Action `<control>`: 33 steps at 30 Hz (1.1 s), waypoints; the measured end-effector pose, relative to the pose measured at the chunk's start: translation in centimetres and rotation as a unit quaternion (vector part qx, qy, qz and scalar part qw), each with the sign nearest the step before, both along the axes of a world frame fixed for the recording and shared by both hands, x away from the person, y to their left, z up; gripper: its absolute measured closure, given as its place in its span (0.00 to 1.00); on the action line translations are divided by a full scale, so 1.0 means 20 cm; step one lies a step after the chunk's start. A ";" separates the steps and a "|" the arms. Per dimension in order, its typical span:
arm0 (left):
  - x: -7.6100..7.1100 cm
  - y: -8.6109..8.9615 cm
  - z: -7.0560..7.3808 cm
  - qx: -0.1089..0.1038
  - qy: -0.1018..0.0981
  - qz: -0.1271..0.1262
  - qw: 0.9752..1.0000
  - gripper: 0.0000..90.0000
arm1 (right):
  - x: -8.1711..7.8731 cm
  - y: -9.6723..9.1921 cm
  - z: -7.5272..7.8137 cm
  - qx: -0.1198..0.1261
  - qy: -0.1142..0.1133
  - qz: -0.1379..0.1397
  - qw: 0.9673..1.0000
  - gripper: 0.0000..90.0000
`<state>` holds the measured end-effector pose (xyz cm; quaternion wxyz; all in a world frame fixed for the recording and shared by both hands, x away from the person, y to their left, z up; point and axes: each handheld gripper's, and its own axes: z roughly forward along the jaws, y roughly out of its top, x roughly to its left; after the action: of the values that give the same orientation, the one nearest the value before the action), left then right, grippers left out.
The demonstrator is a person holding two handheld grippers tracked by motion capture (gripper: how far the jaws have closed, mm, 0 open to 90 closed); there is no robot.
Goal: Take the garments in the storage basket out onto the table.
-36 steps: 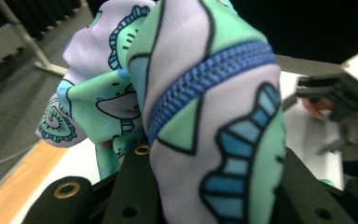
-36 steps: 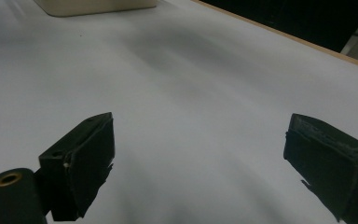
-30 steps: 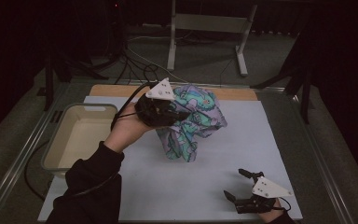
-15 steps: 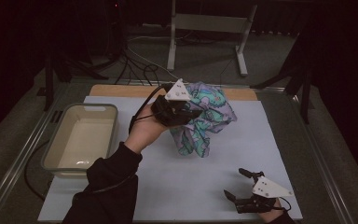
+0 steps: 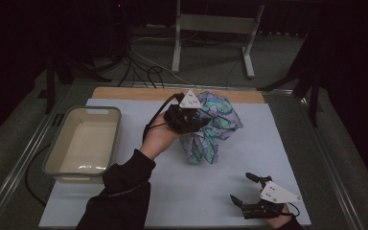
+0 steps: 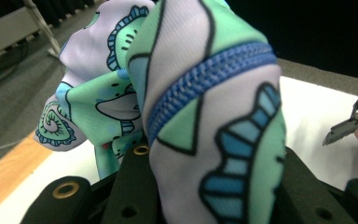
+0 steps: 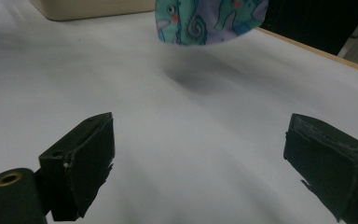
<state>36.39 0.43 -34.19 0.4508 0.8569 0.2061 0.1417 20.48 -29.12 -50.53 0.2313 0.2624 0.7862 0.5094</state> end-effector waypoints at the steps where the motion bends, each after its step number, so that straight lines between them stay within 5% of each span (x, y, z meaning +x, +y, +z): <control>1: 0.01 -0.01 -0.02 0.002 0.004 0.001 1.000 0.79 | 0.00 0.00 0.00 0.000 -0.001 0.000 1.000 0.10; 13: 0.07 -0.10 -0.21 0.023 0.040 -0.004 0.999 0.78 | 0.00 -0.01 0.00 0.001 0.000 -0.005 1.000 0.10; 17: 0.11 -0.13 -0.30 0.041 0.080 -0.007 0.996 0.74 | 0.00 -0.01 0.00 0.001 0.000 -0.004 1.000 0.10; 18: 0.12 -0.14 -0.32 0.051 0.097 -0.009 0.994 0.70 | 0.00 -0.01 0.00 0.000 0.000 -0.005 1.000 0.10; 20: 0.12 -0.15 -0.34 0.061 0.097 -0.002 0.993 0.54 | 0.00 -0.01 0.00 0.001 -0.001 -0.005 1.000 0.10; 21: 0.12 -0.16 -0.35 0.061 0.100 0.009 0.993 0.54 | 0.00 -0.01 0.00 0.000 -0.001 -0.005 1.000 0.10; 22: 0.12 -0.16 -0.35 0.056 0.103 0.013 0.993 0.38 | 0.00 -0.01 0.00 -0.001 0.000 -0.005 1.000 0.10; 27: 0.09 -0.15 -0.29 0.039 0.086 0.014 0.995 0.16 | 0.00 -0.01 0.00 -0.001 0.000 -0.006 1.000 0.10; 33: 0.05 -0.14 -0.23 0.028 0.079 -0.011 0.996 0.09 | 0.00 -0.01 0.00 -0.001 0.002 -0.006 1.000 0.10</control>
<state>37.47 -2.37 -38.81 0.4103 0.8801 0.2271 0.0744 20.49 -29.24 -50.58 0.2331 0.2678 0.7856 0.5067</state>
